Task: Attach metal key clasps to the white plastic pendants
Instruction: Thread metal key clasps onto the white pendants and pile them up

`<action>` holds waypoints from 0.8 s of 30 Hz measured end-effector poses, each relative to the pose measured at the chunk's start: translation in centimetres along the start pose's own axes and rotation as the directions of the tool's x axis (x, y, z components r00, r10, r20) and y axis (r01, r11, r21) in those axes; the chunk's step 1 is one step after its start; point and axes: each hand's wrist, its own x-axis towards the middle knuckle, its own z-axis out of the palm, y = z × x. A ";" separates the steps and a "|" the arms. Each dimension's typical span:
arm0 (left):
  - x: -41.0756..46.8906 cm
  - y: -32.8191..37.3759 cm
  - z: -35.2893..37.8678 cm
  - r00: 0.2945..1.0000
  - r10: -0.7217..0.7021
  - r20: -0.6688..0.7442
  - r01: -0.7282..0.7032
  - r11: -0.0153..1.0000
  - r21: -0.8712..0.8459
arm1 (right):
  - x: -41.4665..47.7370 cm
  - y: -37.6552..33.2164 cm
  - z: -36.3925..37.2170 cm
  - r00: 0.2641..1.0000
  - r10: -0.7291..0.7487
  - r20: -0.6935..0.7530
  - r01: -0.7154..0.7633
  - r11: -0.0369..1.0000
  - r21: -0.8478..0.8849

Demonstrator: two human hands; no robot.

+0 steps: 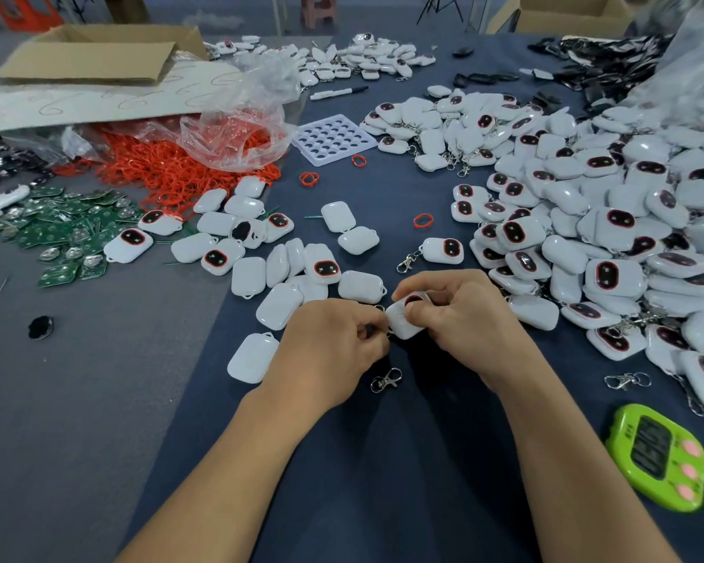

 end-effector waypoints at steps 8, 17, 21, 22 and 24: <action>0.0 -0.5 0.4 0.995 -0.095 -0.042 0.093 0.994 -0.054 | -0.6 0.1 -0.2 0.999 -0.024 0.045 0.020 0.996 0.090; 0.4 -0.6 0.3 0.998 0.011 -0.065 -0.022 0.985 -0.169 | -1.0 -0.2 -0.6 0.998 0.043 0.052 -0.062 0.880 0.471; 0.3 -0.7 0.2 0.995 0.064 -0.071 -0.082 0.959 -0.273 | -1.2 -0.3 -0.7 0.988 0.073 0.137 -0.143 0.778 0.612; 0.2 -0.6 0.1 0.995 0.057 -0.084 -0.079 0.956 -0.281 | -1.2 -0.3 -0.7 0.986 0.085 0.143 -0.156 0.765 0.624; 0.2 -0.5 0.2 0.994 0.022 -0.108 -0.056 0.945 -0.323 | -1.2 -0.4 -0.6 0.984 0.108 0.142 -0.175 0.750 0.637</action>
